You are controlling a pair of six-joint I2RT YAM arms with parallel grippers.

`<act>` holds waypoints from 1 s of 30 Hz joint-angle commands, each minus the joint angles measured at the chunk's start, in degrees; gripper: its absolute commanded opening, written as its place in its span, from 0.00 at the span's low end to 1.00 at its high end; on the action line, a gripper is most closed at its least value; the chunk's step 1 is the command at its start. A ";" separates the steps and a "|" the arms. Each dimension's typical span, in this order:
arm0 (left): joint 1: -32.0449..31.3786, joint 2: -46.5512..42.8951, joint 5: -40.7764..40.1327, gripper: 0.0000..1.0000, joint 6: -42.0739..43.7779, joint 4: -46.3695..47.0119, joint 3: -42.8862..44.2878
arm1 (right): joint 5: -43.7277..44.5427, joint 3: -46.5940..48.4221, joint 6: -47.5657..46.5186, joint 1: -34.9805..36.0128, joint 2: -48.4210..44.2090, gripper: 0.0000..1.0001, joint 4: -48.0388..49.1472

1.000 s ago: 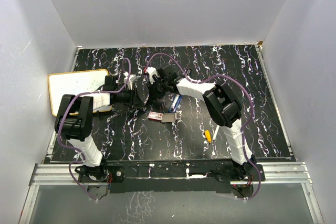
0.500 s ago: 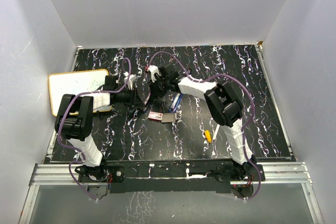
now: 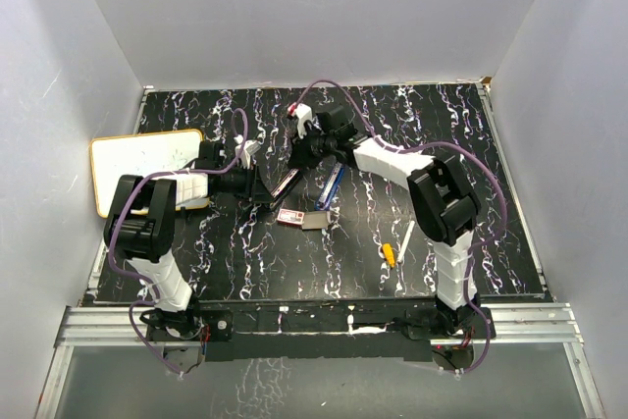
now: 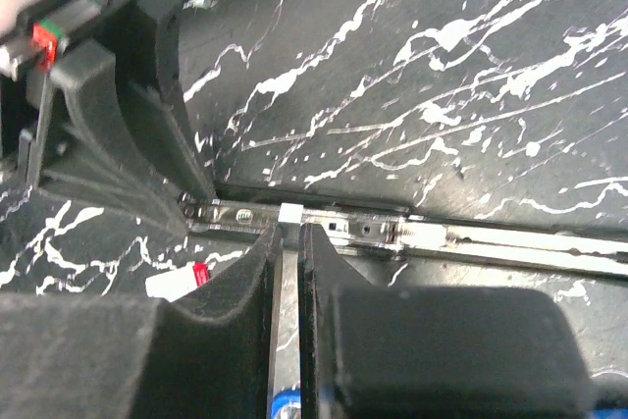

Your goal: Load the staples into the stapler

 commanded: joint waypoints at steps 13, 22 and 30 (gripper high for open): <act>-1.00 -3.63 -6.74 0.00 -0.74 -2.25 -0.09 | 2.74 -9.52 -13.87 -0.64 -4.84 0.18 -3.73; -0.96 -7.84 -4.38 0.39 4.71 -8.55 4.19 | 3.80 -6.26 -16.76 -0.71 -6.07 0.54 -7.68; -0.70 -16.10 -14.65 0.53 20.73 -25.59 7.21 | 0.33 -9.01 -17.00 -3.08 -12.02 0.56 -8.03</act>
